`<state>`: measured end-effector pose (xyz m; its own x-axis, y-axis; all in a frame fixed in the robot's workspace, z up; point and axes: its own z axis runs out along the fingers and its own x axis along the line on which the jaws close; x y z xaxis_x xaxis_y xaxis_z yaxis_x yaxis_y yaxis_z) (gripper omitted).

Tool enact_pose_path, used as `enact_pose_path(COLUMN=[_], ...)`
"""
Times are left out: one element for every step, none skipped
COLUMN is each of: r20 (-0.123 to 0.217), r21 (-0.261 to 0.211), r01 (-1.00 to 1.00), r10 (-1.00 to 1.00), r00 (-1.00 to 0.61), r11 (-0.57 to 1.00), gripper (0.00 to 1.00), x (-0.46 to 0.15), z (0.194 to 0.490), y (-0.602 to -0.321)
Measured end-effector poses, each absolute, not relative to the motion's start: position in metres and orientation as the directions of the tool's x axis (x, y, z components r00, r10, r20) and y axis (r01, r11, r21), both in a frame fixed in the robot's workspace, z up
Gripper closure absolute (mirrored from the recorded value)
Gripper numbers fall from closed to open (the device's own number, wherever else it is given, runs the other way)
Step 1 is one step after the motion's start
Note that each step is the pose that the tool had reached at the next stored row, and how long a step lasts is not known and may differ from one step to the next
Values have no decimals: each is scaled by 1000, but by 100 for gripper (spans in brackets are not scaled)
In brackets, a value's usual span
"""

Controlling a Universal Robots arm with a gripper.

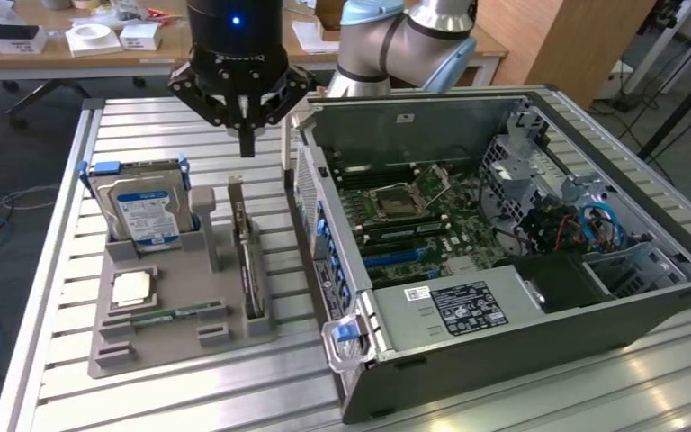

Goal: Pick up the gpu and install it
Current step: 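Reach for the gpu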

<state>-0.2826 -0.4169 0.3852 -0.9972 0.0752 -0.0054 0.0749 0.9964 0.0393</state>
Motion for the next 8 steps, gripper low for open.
enact_pose_path(r20=[-5, -5, -5, -5, -5, -5, -5, -5], r21=[39, 39, 39, 39, 39, 39, 39, 39], r01=[75, 75, 75, 75, 75, 75, 75, 75], r10=[75, 75, 75, 76, 75, 75, 75, 76], r00=[-997, -997, -997, -997, -997, -997, -997, -997], r11=[996, 996, 996, 996, 996, 996, 996, 996], gripper=[90, 90, 90, 90, 90, 90, 90, 90], x=[-283, -283, -283, -283, -283, -283, -283, -283], z=[385, 385, 385, 385, 385, 385, 385, 385], y=[-420, -423, -426, -429, -432, -435, -438, -441])
